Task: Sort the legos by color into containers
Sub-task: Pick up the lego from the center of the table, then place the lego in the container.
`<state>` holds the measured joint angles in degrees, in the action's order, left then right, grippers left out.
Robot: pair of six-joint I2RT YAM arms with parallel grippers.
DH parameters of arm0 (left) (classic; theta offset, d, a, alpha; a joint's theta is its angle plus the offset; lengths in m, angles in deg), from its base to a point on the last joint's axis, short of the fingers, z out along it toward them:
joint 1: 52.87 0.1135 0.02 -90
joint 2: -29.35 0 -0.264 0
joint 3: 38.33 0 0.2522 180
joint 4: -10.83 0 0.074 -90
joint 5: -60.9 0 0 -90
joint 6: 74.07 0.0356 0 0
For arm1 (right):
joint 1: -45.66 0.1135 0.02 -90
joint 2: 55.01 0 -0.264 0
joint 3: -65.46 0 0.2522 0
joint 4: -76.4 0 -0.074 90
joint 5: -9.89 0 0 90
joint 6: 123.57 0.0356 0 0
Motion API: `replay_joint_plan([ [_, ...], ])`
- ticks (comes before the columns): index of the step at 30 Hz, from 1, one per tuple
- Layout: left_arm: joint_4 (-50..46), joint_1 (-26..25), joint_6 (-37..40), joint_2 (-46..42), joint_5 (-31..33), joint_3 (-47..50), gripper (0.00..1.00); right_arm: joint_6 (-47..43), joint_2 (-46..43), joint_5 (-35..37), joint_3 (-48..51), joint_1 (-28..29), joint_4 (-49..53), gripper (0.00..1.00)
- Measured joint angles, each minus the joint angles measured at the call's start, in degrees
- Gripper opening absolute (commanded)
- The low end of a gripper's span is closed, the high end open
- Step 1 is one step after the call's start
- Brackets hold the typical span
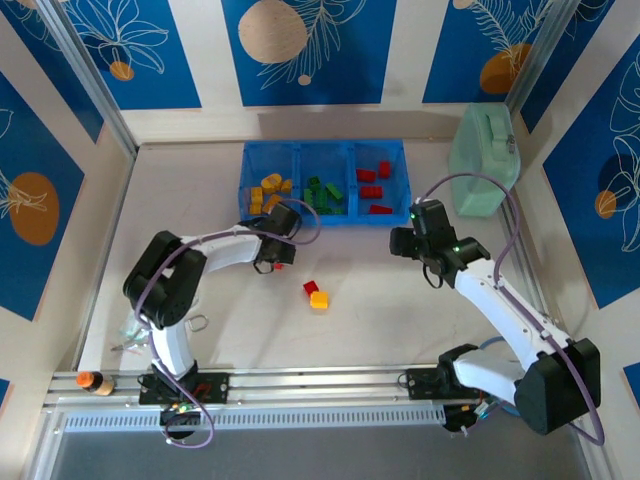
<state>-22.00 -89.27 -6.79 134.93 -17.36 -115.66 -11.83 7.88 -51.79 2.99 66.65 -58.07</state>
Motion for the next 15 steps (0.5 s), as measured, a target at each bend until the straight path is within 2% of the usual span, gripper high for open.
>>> replay_joint_plan([
  [8,-1.70,-8.04,3.82,-0.09,2.03,-6.97,0.20,1.57,-1.33,0.33,0.00,-0.24,1.20,0.76],
  [12,0.24,-9.25,5.31,-1.20,-0.66,-11.13,0.19,3.37,-4.46,0.24,0.68,-0.24,1.18,0.76],
  [15,0.55,-8.98,5.53,0.13,-3.26,-17.86,0.19,4.74,-6.49,0.22,2.25,0.02,1.33,0.76],
])
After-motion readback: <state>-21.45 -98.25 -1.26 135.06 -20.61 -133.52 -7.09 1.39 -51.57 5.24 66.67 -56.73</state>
